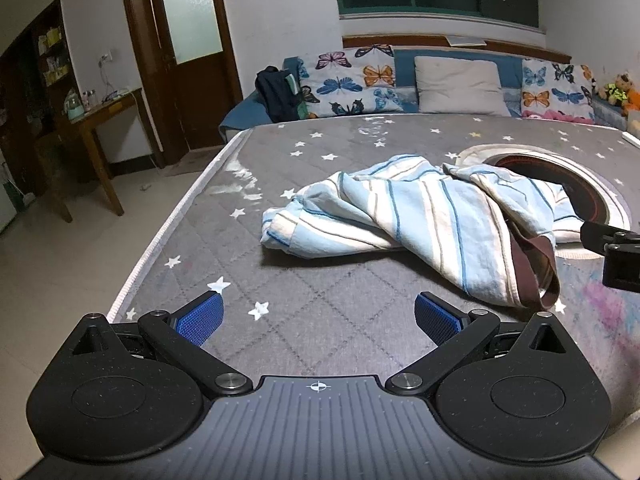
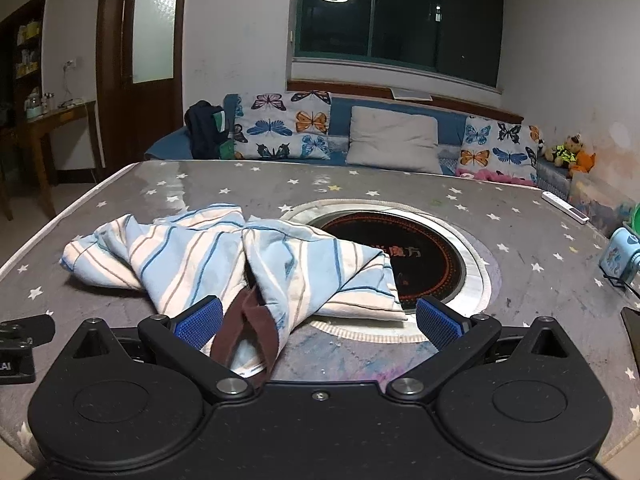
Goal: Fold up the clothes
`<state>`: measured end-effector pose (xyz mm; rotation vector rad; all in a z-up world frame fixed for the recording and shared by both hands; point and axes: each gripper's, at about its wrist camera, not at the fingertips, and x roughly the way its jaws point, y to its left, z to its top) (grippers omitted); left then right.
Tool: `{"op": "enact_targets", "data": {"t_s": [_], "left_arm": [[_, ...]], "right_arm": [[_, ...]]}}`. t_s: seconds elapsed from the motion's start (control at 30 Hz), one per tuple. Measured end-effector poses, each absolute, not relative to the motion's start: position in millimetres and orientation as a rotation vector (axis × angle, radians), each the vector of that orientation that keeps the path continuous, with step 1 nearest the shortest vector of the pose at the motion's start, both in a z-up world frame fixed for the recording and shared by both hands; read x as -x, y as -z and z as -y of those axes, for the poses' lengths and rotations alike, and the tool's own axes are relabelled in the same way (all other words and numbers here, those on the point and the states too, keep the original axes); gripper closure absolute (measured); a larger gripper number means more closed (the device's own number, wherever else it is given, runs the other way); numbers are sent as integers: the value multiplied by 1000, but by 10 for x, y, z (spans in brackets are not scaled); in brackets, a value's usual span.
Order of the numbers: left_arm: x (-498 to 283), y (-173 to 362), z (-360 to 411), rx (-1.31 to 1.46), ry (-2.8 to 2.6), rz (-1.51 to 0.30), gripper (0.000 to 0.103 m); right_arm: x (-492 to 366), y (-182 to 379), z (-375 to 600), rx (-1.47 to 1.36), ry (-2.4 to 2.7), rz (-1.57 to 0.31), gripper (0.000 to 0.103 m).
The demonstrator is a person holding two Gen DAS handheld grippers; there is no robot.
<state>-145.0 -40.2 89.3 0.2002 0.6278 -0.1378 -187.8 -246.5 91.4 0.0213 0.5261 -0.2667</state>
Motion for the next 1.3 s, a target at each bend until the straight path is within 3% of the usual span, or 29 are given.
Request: {"op": "enact_targets", "data": {"t_s": [1.3], "left_arm": [[1606, -1020, 300, -221, 123, -594, 0]], "right_arm": [[2046, -917, 2318, -34, 218, -528, 0]]}}
